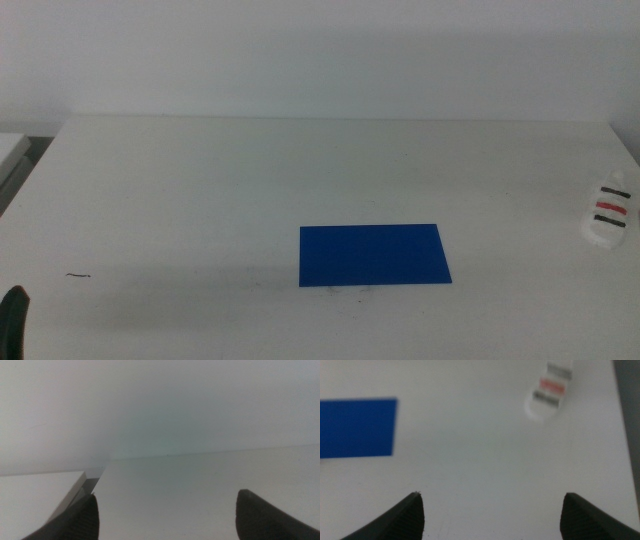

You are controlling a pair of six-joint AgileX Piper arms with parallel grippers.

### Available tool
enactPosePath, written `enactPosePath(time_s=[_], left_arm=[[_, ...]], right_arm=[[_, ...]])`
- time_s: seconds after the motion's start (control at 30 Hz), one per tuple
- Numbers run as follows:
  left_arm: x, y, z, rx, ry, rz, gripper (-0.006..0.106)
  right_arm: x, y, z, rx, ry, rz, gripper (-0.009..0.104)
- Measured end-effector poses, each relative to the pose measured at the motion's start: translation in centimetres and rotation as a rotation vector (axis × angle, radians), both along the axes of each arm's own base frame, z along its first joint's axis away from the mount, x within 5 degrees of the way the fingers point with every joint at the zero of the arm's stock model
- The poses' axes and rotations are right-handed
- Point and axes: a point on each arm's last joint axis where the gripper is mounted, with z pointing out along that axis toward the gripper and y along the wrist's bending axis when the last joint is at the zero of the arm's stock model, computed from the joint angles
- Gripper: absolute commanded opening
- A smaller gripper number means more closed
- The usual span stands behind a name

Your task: Use one arm to grab the shoe from the table and place it on the mat.

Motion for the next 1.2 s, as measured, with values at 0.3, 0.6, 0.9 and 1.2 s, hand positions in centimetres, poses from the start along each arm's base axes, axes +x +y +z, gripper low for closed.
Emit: enactPosePath(time_s=[0.3,0.6,0.9,1.2], left_arm=[[0.0,0.0,0.0,0.000,0.000,0.000,0.094],[0.0,0.0,0.0,0.000,0.000,0.000,0.094],[0.0,0.0,0.0,0.000,0.000,0.000,0.094],[0.0,0.0,0.0,0.000,0.000,0.000,0.094]], right_arm=[[12.6,-2.5,-3.2,-0.052,0.165,-0.338,0.091],[20.3,-6.1,-11.9,-0.023,0.240,-0.416,0.091],[22.7,-6.3,-17.3,-0.003,0.227,-0.391,0.078],[23.3,-7.0,-18.8,0.010,0.202,-0.404,0.039]])
